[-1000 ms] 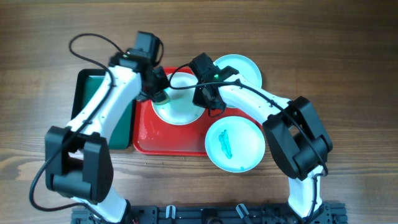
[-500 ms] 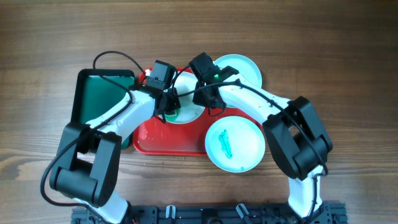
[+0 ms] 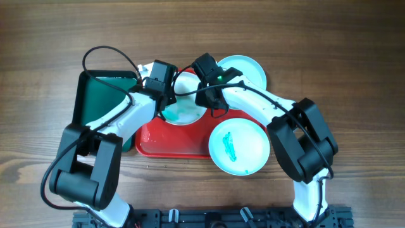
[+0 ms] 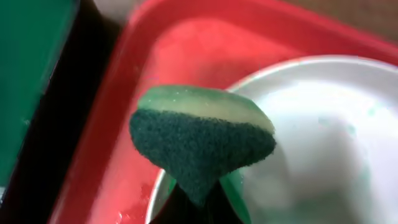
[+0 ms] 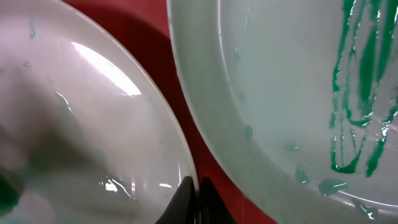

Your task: Clean dirty plates on tray and stack at the side

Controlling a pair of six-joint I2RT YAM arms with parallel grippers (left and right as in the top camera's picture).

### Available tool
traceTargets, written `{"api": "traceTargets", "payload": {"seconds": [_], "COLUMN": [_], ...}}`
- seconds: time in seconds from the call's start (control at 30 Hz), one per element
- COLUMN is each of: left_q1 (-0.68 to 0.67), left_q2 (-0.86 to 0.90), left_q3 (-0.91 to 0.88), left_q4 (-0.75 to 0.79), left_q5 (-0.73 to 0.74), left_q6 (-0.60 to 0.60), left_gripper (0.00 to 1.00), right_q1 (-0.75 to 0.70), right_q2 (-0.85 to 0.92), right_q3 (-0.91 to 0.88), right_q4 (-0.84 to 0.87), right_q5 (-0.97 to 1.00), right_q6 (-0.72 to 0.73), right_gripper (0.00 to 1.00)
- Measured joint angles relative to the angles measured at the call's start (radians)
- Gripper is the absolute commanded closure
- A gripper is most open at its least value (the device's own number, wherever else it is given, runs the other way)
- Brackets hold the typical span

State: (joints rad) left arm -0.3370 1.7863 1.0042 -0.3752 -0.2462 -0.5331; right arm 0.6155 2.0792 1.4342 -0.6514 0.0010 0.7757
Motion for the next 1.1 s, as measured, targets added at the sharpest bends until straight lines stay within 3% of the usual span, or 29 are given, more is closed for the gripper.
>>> {"api": "traceTargets", "payload": {"seconds": [0.07, 0.27, 0.37, 0.5, 0.67, 0.8, 0.83, 0.87, 0.9, 1.1], "left_q1": [0.008, 0.023, 0.026, 0.074, 0.229, 0.327, 0.344, 0.352, 0.36, 0.366], "left_q2": [0.0, -0.001, -0.001, -0.001, -0.04, -0.113, -0.134, -0.147, -0.159, -0.163], "left_q3": [0.0, 0.0, 0.001, 0.046, 0.253, 0.381, 0.394, 0.396, 0.399, 0.399], "left_q4": [-0.021, -0.038, -0.026, -0.11, -0.32, -0.463, -0.487, -0.5, -0.528, -0.679], "left_q5": [0.069, 0.525, 0.591, 0.585, 0.509, 0.467, 0.459, 0.455, 0.452, 0.374], "left_q6": [0.006, 0.1, 0.112, 0.119, 0.129, 0.137, 0.137, 0.139, 0.145, 0.17], "left_gripper": [0.96, 0.96, 0.96, 0.96, 0.96, 0.96, 0.96, 0.96, 0.96, 0.96], "right_q1": [0.0, -0.005, -0.009, -0.01, -0.01, -0.01, -0.01, -0.01, -0.01, -0.01], "right_q2": [0.0, 0.0, 0.0, 0.0, 0.0, 0.0, 0.0, 0.0, 0.0, 0.0], "right_q3": [0.0, -0.001, -0.001, -0.001, -0.007, -0.02, -0.02, -0.02, -0.021, -0.024], "right_q4": [0.0, 0.005, 0.008, 0.008, 0.005, 0.012, 0.014, 0.014, 0.014, 0.024], "right_q5": [0.0, -0.018, -0.04, -0.071, -0.111, -0.144, -0.154, -0.159, -0.163, -0.212], "right_q6": [-0.011, -0.051, -0.078, -0.111, -0.154, -0.174, -0.179, -0.18, -0.183, -0.266], "right_gripper": [0.96, 0.96, 0.96, 0.95, 0.76, 0.71, 0.73, 0.9, 0.95, 0.96]}}
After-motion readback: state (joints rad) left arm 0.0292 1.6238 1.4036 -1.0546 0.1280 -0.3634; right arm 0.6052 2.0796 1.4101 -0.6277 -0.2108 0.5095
